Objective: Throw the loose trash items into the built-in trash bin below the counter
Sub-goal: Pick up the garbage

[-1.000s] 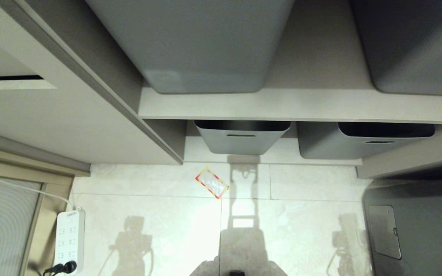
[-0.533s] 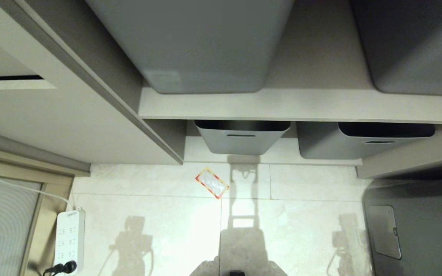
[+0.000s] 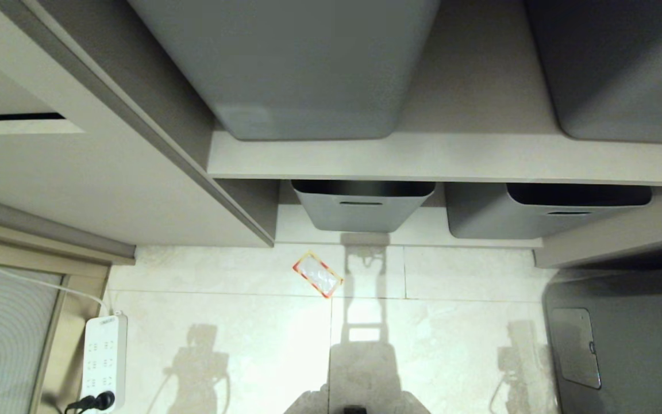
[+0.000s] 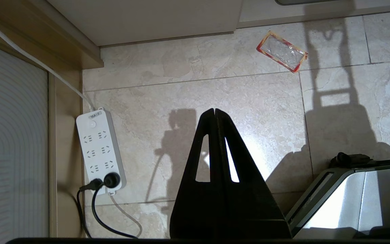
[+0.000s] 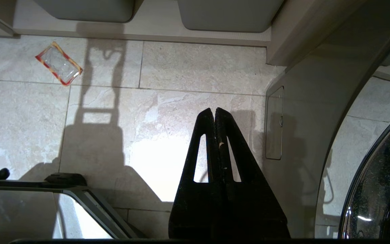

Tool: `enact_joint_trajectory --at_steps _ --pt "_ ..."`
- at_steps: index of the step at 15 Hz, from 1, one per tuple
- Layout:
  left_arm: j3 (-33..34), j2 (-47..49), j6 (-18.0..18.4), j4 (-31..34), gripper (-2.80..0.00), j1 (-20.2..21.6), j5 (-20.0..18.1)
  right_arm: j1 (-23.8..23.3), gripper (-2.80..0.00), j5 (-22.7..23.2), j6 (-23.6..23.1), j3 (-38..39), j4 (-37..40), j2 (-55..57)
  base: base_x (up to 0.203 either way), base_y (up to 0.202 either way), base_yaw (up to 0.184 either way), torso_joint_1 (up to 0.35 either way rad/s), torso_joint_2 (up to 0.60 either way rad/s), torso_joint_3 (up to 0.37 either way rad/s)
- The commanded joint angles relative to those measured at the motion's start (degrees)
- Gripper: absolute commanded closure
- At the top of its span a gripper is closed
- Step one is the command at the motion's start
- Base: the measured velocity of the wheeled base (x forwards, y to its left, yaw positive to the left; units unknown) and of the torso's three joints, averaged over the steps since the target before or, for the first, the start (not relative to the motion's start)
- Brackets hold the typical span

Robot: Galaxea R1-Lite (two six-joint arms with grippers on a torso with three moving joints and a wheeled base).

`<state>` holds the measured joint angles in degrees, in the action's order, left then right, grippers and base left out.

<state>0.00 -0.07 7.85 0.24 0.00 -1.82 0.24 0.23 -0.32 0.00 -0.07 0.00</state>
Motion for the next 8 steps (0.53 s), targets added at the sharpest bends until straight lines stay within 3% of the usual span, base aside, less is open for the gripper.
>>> enact_joint_trajectory --at_steps 1,8 --pt "0.0 0.1 0.2 0.1 0.0 -0.1 0.0 0.0 0.0 0.0 0.0 0.0 0.0 -0.1 0.0 0.0 0.0 0.0 0.0 0.0" --pt "0.0 0.1 1.3 0.1 0.0 -0.1 0.1 0.0 0.0 0.0 0.0 0.0 0.0 0.0 0.0 0.0 0.0 0.0 0.0 0.0"
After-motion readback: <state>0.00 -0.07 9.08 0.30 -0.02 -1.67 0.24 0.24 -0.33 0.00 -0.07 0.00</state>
